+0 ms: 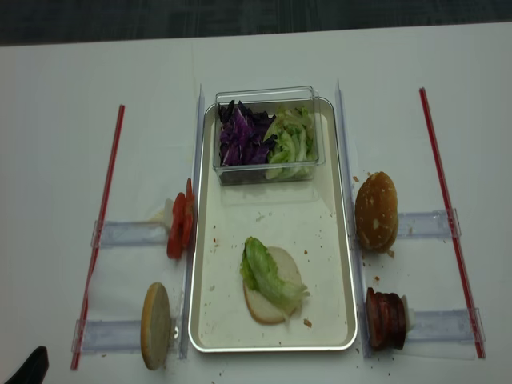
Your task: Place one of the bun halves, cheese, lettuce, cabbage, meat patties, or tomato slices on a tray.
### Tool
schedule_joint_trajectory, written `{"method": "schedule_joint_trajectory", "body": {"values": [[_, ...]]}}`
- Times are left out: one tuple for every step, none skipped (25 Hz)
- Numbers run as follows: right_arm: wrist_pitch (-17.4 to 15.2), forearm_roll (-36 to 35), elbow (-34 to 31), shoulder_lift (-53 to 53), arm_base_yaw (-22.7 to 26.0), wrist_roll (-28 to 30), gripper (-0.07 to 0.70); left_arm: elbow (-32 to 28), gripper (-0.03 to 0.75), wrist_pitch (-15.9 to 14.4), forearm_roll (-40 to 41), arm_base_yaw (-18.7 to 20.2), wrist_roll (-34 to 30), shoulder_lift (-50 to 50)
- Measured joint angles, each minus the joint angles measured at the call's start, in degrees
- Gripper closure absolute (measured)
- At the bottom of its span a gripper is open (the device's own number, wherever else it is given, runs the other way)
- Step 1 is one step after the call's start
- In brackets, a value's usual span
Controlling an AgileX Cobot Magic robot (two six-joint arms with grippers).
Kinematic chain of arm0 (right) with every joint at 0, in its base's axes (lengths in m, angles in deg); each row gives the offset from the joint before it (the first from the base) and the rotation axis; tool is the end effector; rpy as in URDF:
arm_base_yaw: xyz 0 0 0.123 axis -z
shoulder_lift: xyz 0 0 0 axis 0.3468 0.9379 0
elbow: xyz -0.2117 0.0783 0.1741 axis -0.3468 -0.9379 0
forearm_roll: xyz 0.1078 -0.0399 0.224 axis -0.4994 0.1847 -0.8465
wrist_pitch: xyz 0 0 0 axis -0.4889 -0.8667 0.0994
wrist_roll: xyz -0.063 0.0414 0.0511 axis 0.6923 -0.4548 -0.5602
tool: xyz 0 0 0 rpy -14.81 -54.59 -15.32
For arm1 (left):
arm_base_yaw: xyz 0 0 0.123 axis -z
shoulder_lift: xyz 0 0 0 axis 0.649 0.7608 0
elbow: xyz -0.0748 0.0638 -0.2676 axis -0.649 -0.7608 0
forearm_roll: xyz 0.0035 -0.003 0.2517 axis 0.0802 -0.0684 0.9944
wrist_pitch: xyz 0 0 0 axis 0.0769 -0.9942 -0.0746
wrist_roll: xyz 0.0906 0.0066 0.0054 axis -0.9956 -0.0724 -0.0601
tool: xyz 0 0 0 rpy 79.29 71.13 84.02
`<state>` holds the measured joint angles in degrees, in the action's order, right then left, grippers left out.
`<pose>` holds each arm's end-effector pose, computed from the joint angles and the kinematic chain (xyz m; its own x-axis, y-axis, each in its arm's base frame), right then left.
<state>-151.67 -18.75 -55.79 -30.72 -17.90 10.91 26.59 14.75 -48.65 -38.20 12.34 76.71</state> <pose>-0.0063 0.0117 0.2646 -0.5123 -0.0479 -0.8575 -0.1015 0.9948 0.0050 -0.0115 -0.0049 0.2646 -0.5527 0.0316 -0.8328 0.0931 0.9954 -0.0240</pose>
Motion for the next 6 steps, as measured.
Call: {"method": "schedule_joint_trajectory", "body": {"values": [[0.00,0.00,0.00,0.00,0.00,0.00,0.164,0.00,0.286,0.00,0.00,0.00,0.00,0.00],[0.00,0.00,0.00,0.00,0.00,0.00,0.164,0.00,0.286,0.00,0.00,0.00,0.00,0.00],[0.00,0.00,0.00,0.00,0.00,0.00,0.164,0.00,0.286,0.00,0.00,0.00,0.00,0.00],[0.00,0.00,0.00,0.00,0.00,0.00,0.164,0.00,0.286,0.00,0.00,0.00,0.00,0.00],[0.00,0.00,0.00,0.00,0.00,0.00,0.164,0.00,0.286,0.00,0.00,0.00,0.00,0.00],[0.00,0.00,0.00,0.00,0.00,0.00,0.164,0.00,0.286,0.00,0.00,0.00,0.00,0.00]]}}
